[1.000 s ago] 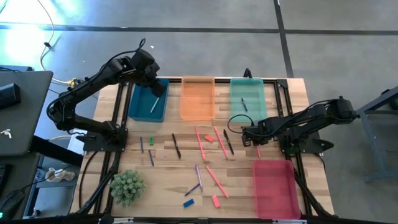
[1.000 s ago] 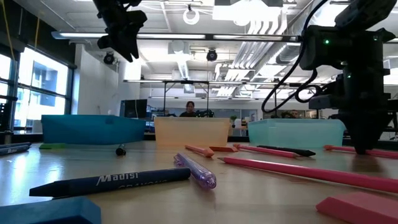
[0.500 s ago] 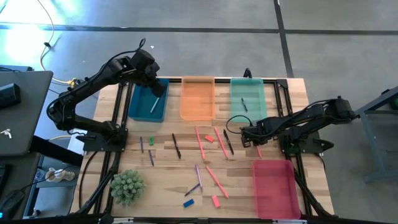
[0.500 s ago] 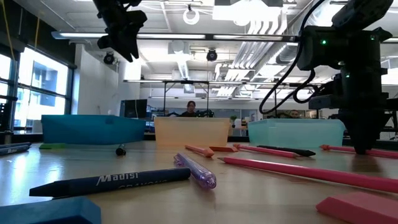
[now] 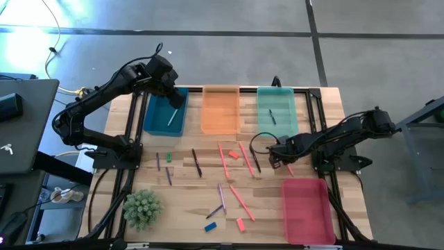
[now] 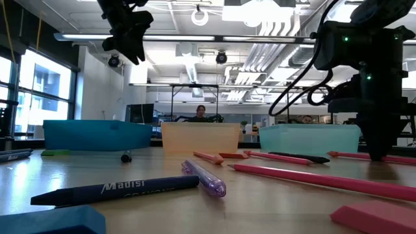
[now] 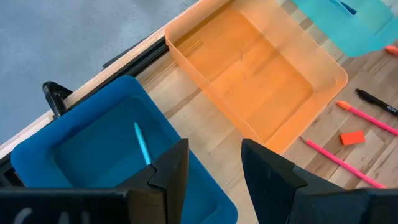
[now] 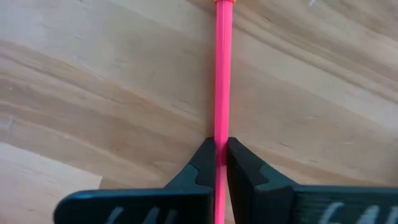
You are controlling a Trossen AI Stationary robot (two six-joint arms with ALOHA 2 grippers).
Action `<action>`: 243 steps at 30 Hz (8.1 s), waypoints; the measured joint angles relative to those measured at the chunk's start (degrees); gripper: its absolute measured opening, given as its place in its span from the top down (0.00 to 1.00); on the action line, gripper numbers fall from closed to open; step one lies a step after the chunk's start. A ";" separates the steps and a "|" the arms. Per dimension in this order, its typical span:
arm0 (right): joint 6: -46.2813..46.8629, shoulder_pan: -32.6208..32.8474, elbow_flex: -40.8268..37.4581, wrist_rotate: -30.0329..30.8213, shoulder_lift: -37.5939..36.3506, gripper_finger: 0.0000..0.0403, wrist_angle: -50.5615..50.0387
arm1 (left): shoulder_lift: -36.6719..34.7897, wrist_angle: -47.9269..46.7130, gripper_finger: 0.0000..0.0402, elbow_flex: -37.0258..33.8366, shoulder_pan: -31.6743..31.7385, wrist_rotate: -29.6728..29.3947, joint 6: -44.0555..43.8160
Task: Sort crayons/erasers/pens/pencils in bins
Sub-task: Put the pink colored pencil into the pink bin, then put the green eraser into the orange bin
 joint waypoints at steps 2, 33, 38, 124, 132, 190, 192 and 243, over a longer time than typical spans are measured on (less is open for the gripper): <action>0.00 0.07 0.04 -0.09 0.00 1.00 0.61 | 0.00 0.00 0.66 0.00 0.00 0.00 0.03; -10.53 0.07 0.22 2.07 -0.13 1.00 20.69 | 0.00 0.00 0.66 -0.01 0.00 -0.02 0.06; -12.03 0.02 0.22 3.64 -0.13 1.00 26.84 | 0.00 0.00 0.66 -0.01 0.00 -0.02 0.98; 43.06 58.53 7.82 4.67 -9.49 1.00 0.89 | 0.02 5.81 0.66 -0.02 0.00 -0.19 -1.11; 46.93 58.53 7.82 4.67 -2.53 1.00 1.48 | 0.02 6.10 0.66 -0.02 0.00 -0.19 -1.26; 47.48 43.29 25.75 27.88 -3.73 0.77 -30.84 | -0.03 -4.37 0.55 -0.72 -1.46 -0.17 -18.92; 47.48 42.17 25.75 29.07 -4.02 0.77 -31.54 | -0.02 -4.64 0.56 -2.41 -3.11 0.34 -20.66; -5.10 2.87 25.66 26.44 -29.42 0.77 -39.82 | -0.02 5.96 0.56 -34.24 -44.22 -1.99 -79.48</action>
